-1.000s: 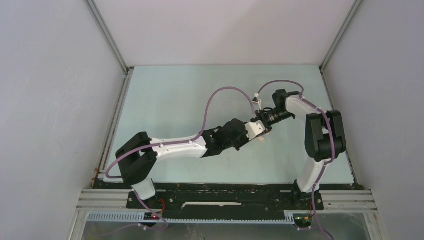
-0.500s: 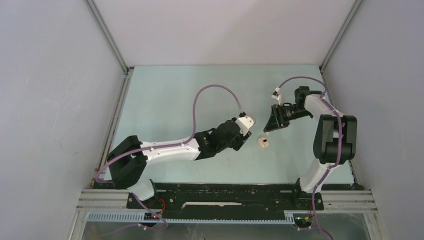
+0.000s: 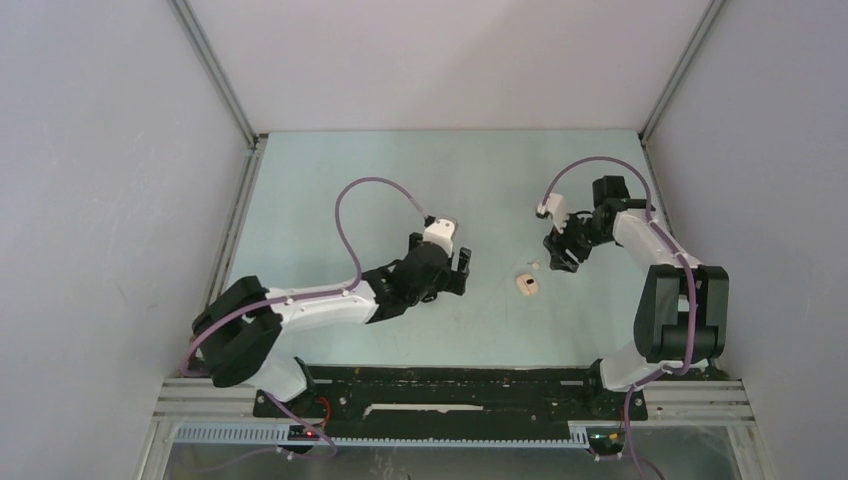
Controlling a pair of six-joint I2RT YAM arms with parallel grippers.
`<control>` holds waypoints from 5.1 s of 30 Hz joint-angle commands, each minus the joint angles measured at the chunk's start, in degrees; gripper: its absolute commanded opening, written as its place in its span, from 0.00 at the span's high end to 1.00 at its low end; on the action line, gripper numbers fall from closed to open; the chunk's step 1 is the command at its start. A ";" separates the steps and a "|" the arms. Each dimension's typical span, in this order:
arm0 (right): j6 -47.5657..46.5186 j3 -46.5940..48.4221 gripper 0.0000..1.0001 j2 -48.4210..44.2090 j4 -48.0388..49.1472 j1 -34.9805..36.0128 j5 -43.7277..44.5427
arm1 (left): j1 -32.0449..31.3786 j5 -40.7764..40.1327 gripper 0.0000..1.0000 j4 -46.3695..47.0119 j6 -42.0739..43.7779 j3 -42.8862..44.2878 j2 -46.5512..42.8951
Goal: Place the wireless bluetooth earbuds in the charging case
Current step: Pick up the charging case at the center of the board.
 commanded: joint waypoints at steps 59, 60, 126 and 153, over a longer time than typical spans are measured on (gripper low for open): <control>-7.02 -2.70 0.61 6.97 0.76 24.51 7.52 | -0.02 5.29 0.16 11.33 -5.59 -16.68 -17.97; -6.01 -2.69 0.62 5.01 0.69 23.83 5.41 | -0.01 5.85 0.16 11.65 -6.93 -16.51 -17.55; 14.43 -1.21 0.27 -22.89 -4.68 15.14 -29.25 | 6.01 51.07 0.98 71.98 -3.69 -28.22 -2.51; 10.59 -1.20 0.55 -15.66 -8.63 30.44 -22.98 | 1.93 48.50 1.00 64.90 5.60 -26.79 -6.25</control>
